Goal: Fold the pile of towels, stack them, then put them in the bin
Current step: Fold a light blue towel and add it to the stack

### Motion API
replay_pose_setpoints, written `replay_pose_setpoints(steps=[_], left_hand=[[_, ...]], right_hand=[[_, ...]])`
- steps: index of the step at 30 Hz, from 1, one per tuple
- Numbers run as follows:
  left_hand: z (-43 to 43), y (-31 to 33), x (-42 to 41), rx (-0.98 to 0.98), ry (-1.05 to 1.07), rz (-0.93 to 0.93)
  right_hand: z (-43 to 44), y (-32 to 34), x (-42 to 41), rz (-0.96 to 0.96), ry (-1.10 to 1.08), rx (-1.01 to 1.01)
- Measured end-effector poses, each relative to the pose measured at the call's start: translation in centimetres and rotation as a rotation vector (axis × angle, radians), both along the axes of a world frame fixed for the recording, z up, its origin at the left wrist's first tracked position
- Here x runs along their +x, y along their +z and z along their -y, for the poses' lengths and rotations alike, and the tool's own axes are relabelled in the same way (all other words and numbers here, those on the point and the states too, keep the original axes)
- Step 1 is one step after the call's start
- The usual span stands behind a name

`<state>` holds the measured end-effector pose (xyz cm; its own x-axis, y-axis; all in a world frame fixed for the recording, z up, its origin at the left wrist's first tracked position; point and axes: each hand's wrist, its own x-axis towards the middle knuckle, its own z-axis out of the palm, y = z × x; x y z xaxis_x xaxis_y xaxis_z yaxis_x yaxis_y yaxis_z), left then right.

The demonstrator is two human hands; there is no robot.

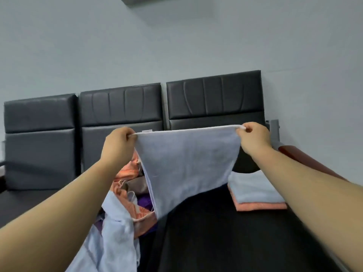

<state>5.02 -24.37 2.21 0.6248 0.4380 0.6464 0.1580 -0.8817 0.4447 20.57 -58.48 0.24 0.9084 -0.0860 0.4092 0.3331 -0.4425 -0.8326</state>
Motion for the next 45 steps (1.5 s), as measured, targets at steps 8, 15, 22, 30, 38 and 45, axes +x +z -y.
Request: replay_pose_setpoints(steps=[8,15,22,30,38,45], left_hand=[[-0.1,-8.7,-3.8,-0.164,-0.122,-0.153],[1.6,-20.1,-7.0,-0.261,-0.268,-0.590],[2.8,-20.7,-7.3,-0.409,-0.359,-0.579],[2.9,-21.0,-9.0,-0.815,-0.329,-0.923],[3.7,-22.6,-7.8,-0.934,-0.228,-0.694],[6.1,-23.3,-6.1,-0.949,-0.261,-0.647]], right_hand=[[3.8,-6.9,-4.0,-0.101,0.233,-0.175],[6.6,-19.0,-7.1,-0.531,0.428,-0.720],[5.5,-18.7,-8.8,-0.356,0.388,-0.586],[5.9,-17.5,-9.6,-0.757,0.354,-0.763],[4.1,-19.6,-10.4,-0.536,0.461,-0.510],[6.6,-21.5,-8.7,-0.557,0.265,-0.722]])
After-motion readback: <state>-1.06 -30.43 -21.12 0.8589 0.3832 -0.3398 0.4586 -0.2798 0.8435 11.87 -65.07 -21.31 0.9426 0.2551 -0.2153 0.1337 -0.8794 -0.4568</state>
